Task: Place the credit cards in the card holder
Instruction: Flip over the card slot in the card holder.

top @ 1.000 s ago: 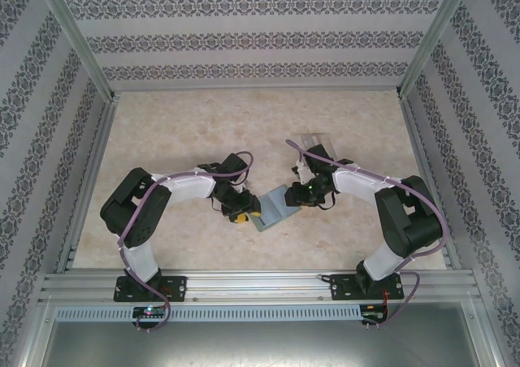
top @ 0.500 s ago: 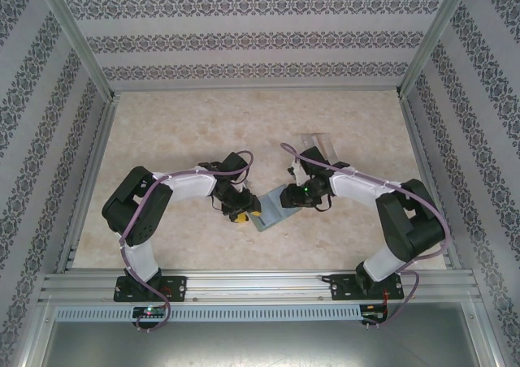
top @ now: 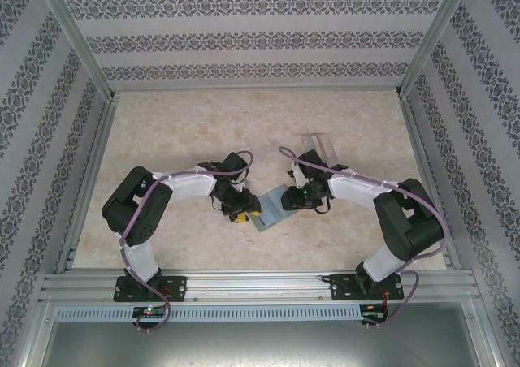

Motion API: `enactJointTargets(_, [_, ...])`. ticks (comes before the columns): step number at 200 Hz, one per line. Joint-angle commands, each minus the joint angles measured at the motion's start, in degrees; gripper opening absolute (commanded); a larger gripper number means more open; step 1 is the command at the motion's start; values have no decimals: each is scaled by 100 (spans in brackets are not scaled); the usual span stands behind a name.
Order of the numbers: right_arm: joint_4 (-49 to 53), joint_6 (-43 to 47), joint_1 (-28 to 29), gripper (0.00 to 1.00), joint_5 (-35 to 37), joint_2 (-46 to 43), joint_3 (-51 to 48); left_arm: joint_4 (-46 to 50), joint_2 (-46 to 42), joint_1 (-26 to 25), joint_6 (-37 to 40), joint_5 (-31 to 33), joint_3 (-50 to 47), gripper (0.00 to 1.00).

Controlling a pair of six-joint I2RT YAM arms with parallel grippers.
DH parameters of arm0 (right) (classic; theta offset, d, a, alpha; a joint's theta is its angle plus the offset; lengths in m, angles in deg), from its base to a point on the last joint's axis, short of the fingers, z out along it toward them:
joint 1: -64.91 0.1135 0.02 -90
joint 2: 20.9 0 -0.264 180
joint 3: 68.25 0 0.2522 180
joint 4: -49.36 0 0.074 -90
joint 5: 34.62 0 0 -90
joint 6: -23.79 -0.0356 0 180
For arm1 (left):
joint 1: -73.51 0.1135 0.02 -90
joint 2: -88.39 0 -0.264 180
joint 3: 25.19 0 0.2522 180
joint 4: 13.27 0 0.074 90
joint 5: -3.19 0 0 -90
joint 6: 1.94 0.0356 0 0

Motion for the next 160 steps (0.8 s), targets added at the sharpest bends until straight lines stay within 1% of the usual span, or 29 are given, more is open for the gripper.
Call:
enactJointTargets(1, [31,-20,116,44,-69,81,-71,-1140,454,-81,113,397,-194,45])
enactJointTargets(17, [-12,-39,135,43,-239,86,-55,-1140,462,-81,111,406,-193,45])
enactJointTargets(51, [-390,-199,146,42,-849,173,-142,-1148,463,-72,113,405,-185,45])
enactJointTargets(110, [-1505,-820,73,43,-2439,234,-333,-1157,351,-13,119,480,-290,45])
enactJointTargets(160, [-2221,-1265,49,43,-3004,259,-495,-1161,202,137,174,526,-371,45])
